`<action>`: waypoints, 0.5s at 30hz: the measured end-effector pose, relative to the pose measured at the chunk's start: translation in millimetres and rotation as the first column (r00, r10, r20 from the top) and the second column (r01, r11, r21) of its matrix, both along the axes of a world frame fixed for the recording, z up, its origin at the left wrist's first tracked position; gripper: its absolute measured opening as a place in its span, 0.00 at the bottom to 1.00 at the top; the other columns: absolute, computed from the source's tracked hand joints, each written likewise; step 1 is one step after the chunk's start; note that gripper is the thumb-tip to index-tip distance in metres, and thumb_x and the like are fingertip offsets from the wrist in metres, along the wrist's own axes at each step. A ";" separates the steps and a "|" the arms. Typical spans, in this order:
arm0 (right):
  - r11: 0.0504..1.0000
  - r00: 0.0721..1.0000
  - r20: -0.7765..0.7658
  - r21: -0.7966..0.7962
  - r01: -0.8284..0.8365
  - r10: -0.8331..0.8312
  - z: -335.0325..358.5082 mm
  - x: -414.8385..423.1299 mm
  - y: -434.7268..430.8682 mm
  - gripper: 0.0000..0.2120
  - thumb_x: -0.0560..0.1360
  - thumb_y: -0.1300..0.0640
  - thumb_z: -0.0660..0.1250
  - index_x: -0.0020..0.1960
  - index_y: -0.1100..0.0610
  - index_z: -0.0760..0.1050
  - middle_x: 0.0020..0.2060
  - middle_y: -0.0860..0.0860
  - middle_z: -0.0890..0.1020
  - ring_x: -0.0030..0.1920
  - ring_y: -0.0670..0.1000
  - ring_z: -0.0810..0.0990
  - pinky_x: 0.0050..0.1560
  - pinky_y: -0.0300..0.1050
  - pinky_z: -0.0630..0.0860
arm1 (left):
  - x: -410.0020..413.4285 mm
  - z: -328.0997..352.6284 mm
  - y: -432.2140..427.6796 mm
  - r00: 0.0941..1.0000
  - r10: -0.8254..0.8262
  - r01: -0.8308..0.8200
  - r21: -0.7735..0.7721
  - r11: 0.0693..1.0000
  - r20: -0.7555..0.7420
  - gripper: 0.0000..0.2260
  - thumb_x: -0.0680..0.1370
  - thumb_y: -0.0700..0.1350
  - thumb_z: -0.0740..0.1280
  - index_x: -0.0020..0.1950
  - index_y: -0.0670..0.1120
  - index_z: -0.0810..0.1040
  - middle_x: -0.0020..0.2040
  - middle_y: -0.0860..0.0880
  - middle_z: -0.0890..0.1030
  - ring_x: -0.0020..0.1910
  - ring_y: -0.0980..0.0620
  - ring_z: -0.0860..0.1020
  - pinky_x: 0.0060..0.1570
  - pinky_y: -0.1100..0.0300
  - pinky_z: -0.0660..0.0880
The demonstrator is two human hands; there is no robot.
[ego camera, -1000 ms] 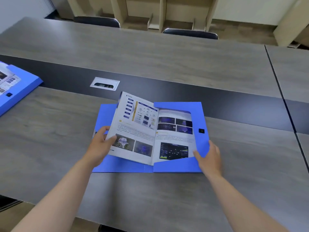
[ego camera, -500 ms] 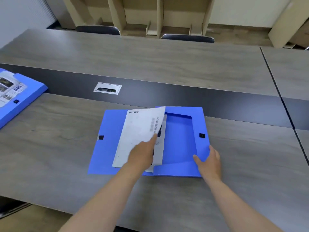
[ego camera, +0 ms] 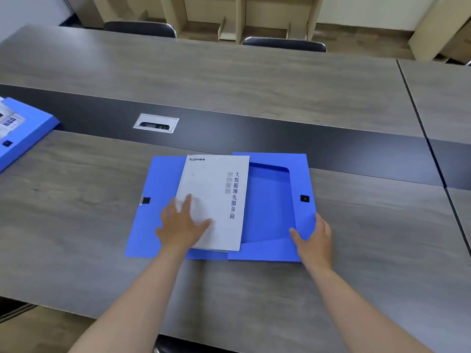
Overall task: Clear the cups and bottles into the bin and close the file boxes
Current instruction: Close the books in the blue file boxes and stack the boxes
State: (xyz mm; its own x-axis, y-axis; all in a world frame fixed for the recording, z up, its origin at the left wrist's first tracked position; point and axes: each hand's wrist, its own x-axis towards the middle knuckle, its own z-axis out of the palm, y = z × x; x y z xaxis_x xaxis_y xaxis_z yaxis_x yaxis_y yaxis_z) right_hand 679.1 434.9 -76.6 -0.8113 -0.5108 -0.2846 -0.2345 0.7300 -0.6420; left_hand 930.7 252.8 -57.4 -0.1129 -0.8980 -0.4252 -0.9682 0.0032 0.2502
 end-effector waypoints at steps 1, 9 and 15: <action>1.000 1.000 -0.005 0.010 0.000 0.000 -0.3 0.2 0.1 0.39 0.75 0.47 0.72 0.79 0.55 0.58 0.77 0.50 0.63 0.73 0.54 0.69 0.61 0.53 0.73 | 8.1 -3.7 -4.6 0.996 0.089 -0.089 0.036 0.995 -0.004 0.48 0.69 0.72 0.69 0.81 0.62 0.47 0.82 0.49 0.50 0.80 0.43 0.52 0.67 0.36 0.66; 0.999 1.000 -0.023 0.038 -0.005 0.006 -1.1 0.7 0.2 0.39 0.75 0.46 0.72 0.80 0.53 0.57 0.77 0.50 0.63 0.72 0.54 0.70 0.58 0.52 0.74 | 13.3 -26.8 -11.4 0.991 0.118 -0.125 0.130 0.984 0.062 0.57 0.65 0.66 0.76 0.80 0.63 0.38 0.70 0.44 0.60 0.68 0.39 0.62 0.58 0.37 0.72; 0.999 0.999 -0.030 0.049 -0.015 0.017 -0.2 0.7 0.1 0.39 0.75 0.45 0.71 0.80 0.53 0.57 0.77 0.49 0.63 0.72 0.54 0.70 0.58 0.51 0.74 | 43.2 -27.9 -32.4 0.981 0.190 -0.193 0.167 0.967 0.035 0.61 0.64 0.64 0.79 0.79 0.63 0.35 0.72 0.43 0.57 0.70 0.37 0.60 0.63 0.35 0.69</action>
